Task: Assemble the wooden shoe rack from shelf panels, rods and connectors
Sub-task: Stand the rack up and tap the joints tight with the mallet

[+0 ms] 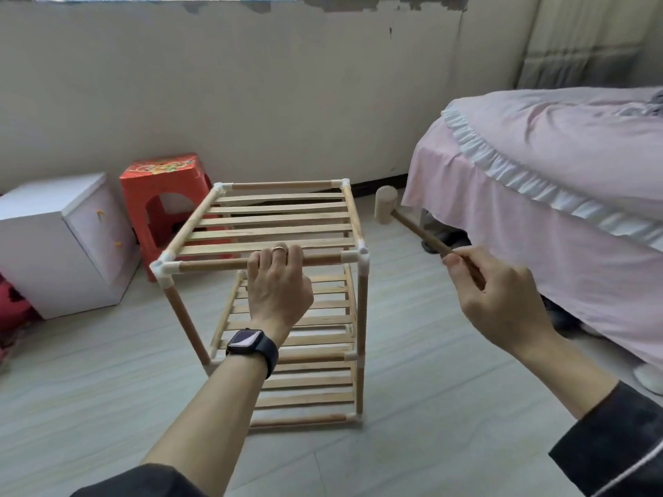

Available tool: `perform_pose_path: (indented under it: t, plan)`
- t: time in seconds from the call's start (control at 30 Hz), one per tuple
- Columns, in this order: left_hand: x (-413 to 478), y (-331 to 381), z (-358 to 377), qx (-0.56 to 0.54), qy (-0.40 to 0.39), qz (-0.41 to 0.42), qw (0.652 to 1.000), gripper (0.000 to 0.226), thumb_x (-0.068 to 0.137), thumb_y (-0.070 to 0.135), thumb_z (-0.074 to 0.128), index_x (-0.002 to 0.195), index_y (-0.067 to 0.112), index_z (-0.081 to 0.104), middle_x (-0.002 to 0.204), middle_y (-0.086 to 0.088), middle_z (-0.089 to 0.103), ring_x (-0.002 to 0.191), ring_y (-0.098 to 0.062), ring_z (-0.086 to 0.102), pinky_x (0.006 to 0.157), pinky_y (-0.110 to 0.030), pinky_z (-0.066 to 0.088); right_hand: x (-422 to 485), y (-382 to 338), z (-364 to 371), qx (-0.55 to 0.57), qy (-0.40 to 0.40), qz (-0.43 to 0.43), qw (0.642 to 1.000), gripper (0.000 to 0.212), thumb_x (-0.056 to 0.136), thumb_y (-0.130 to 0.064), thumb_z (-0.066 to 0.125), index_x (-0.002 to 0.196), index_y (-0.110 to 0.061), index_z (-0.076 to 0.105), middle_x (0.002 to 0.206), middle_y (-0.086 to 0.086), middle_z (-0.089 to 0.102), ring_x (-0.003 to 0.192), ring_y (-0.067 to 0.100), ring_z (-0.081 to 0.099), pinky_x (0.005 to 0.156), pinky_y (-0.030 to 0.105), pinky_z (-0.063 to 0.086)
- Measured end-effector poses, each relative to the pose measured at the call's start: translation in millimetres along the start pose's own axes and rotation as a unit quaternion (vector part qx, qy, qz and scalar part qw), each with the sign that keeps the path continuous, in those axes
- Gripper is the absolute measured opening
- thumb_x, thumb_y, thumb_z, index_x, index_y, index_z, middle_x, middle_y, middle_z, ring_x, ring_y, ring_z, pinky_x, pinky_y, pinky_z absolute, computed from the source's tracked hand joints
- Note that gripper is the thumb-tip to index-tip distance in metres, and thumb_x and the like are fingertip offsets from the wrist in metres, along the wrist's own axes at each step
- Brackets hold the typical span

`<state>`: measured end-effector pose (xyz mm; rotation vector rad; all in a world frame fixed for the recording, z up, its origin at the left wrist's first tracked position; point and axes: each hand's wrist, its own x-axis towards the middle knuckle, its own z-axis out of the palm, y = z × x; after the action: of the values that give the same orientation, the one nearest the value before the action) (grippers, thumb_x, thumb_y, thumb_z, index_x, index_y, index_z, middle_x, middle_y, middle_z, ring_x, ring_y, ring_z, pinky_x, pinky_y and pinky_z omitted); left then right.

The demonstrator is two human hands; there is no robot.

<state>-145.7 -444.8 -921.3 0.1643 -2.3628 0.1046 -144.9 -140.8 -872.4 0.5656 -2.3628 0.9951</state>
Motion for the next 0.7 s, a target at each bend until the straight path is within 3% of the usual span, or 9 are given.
perform_pose_path:
  t: [0.07,0.13,0.2,0.23,0.33,0.37,0.5,0.63,0.7]
  plan:
    - [-0.4,1.0,1.1,0.004,0.005,-0.01,1.0,0.029,0.071,0.004,0.063,0.099,0.004,0.058,0.092,-0.017,0.061,0.084,-0.038,0.055,0.09,-0.05,0.04,-1.0,1.5,-0.7,-0.015,-0.07,0.028,0.997,0.025,0.1,-0.037,0.053,0.086,-0.026,0.07,0.063,-0.01,0.06,0.066,0.008,0.058,0.055,0.027,0.042]
    - [-1.3,2.4,0.7,0.007,0.001,-0.017,1.0,0.03,0.071,0.004,0.064,0.1,0.003,0.058,0.093,-0.018,0.061,0.086,-0.038,0.055,0.091,-0.05,0.039,-2.9,-3.6,-3.2,0.024,-0.021,0.023,0.999,0.023,0.102,-0.036,0.054,0.085,-0.027,0.068,0.069,-0.017,0.062,0.067,0.006,0.058,0.055,0.021,0.039]
    - [-1.3,3.0,-0.8,0.005,-0.001,-0.018,1.0,0.03,0.07,0.004,0.064,0.099,0.003,0.057,0.092,-0.018,0.061,0.085,-0.038,0.055,0.09,-0.051,0.04,-2.6,-7.5,-5.3,0.054,0.044,-0.014,0.997,0.02,0.102,-0.034,0.053,0.09,-0.026,0.066,0.065,-0.015,0.06,0.061,0.007,0.056,0.053,0.016,0.037]
    - [-1.4,3.1,-1.9,0.004,-0.006,-0.017,1.0,0.03,0.07,0.003,0.064,0.099,0.003,0.057,0.092,-0.018,0.061,0.084,-0.039,0.055,0.09,-0.052,0.041,-1.0,-8.5,-5.6,0.047,0.04,-0.025,0.998,0.021,0.102,-0.033,0.053,0.089,-0.023,0.066,0.061,-0.011,0.058,0.059,0.008,0.055,0.052,0.016,0.037]
    - [-1.9,2.2,-3.7,0.005,-0.011,-0.015,1.0,0.03,0.07,0.002,0.064,0.1,0.002,0.058,0.093,-0.019,0.06,0.085,-0.039,0.055,0.09,-0.052,0.042,3.8,-5.6,-0.6,-0.01,-0.1,0.025,0.995,0.029,0.1,-0.036,0.054,0.083,-0.02,0.07,0.055,-0.014,0.057,0.055,0.008,0.054,0.05,0.023,0.036]
    - [-2.2,2.2,-4.1,0.005,-0.011,-0.016,1.0,0.031,0.07,0.002,0.064,0.1,0.003,0.058,0.094,-0.019,0.06,0.085,-0.039,0.054,0.091,-0.052,0.042,3.5,-6.9,0.1,-0.003,-0.101,0.031,0.994,0.027,0.1,-0.035,0.055,0.082,-0.021,0.07,0.058,-0.018,0.059,0.056,0.005,0.055,0.05,0.02,0.036]
    - [-2.3,1.6,-2.8,-0.002,0.0,-0.018,1.0,0.033,0.068,0.002,0.064,0.101,0.004,0.057,0.094,-0.017,0.058,0.085,-0.038,0.053,0.092,-0.052,0.041,-0.8,-16.9,-0.9,0.063,0.033,-0.029,0.997,0.013,0.102,-0.028,0.058,0.091,-0.027,0.064,0.068,-0.025,0.059,0.062,0.003,0.058,0.054,0.01,0.037]
    - [-5.3,2.9,-1.5,-0.004,-0.019,-0.016,1.0,0.036,0.072,0.01,0.07,0.104,0.004,0.055,0.1,-0.017,0.055,0.09,-0.037,0.05,0.096,-0.052,0.038,-0.2,-12.5,2.1,-0.014,-0.106,0.011,0.994,0.03,0.1,-0.034,0.057,0.076,-0.02,0.067,0.058,-0.016,0.058,0.056,0.009,0.054,0.049,0.025,0.036]
    - [-5.5,3.7,-2.2,-0.004,-0.034,-0.017,0.999,0.038,0.078,0.026,0.069,0.107,0.005,0.055,0.103,-0.017,0.054,0.094,-0.037,0.049,0.098,-0.052,0.036,-0.6,-12.9,-1.2,0.007,-0.08,0.023,0.997,0.026,0.099,-0.034,0.059,0.079,-0.023,0.071,0.06,-0.015,0.061,0.059,0.008,0.058,0.054,0.027,0.043]
